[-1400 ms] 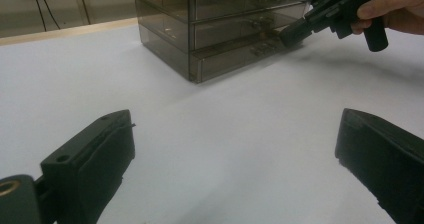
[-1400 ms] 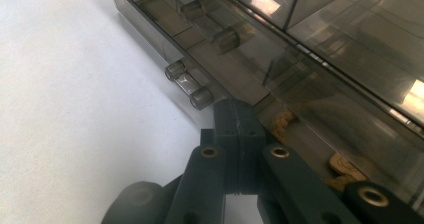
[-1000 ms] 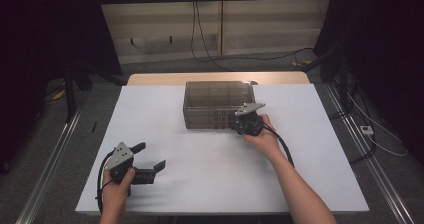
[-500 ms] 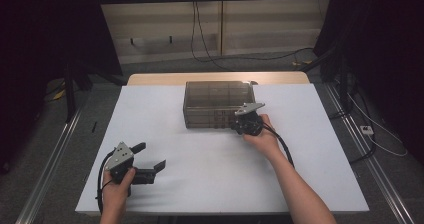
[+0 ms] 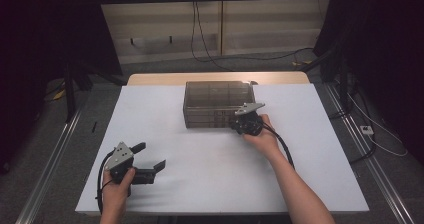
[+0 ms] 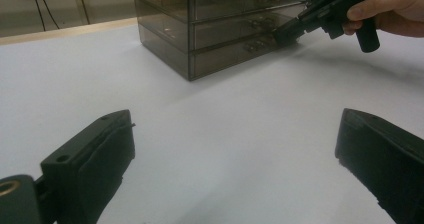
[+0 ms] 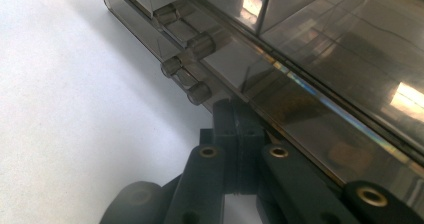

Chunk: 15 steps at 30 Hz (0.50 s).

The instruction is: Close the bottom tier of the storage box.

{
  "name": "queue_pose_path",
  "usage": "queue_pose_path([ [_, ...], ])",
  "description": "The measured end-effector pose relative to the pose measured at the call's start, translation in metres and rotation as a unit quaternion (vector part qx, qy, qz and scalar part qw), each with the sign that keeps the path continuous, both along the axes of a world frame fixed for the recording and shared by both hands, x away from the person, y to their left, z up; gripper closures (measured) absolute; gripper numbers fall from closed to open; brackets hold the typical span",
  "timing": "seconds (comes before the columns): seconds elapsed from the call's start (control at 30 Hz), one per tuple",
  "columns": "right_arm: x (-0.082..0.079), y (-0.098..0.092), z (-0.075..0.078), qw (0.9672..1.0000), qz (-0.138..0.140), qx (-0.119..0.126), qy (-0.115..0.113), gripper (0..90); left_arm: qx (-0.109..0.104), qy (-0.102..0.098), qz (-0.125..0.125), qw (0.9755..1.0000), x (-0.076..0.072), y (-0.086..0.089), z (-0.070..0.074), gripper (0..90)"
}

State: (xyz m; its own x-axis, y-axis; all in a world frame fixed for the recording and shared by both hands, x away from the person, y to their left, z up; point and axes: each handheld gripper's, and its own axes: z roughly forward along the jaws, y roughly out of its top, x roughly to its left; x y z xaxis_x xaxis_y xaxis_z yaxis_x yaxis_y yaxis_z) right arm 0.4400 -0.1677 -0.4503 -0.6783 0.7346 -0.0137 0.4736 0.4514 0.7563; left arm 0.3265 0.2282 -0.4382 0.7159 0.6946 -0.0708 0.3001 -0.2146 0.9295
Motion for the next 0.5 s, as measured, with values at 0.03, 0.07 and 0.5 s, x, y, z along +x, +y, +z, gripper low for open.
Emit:
queue_pose_path([
  [0.03, 0.000, 0.000, 0.000, 1.0000, 0.000, 0.000, -0.001, 90.0, -0.001, 0.000, 0.001, 1.0000, 0.000, 0.000, 0.000, 2.7],
  [0.07, 0.000, 0.000, -0.001, 1.0000, 0.001, -0.002, -0.001, 90.0, -0.004, 0.000, 0.002, 1.0000, 0.000, 0.000, 0.000, 2.7],
  [0.5, -0.006, -0.003, 0.007, 1.0000, 0.000, 0.008, 0.004, 81.8, -0.006, 0.000, 0.004, 1.0000, 0.000, 0.001, 0.000, 2.7],
])
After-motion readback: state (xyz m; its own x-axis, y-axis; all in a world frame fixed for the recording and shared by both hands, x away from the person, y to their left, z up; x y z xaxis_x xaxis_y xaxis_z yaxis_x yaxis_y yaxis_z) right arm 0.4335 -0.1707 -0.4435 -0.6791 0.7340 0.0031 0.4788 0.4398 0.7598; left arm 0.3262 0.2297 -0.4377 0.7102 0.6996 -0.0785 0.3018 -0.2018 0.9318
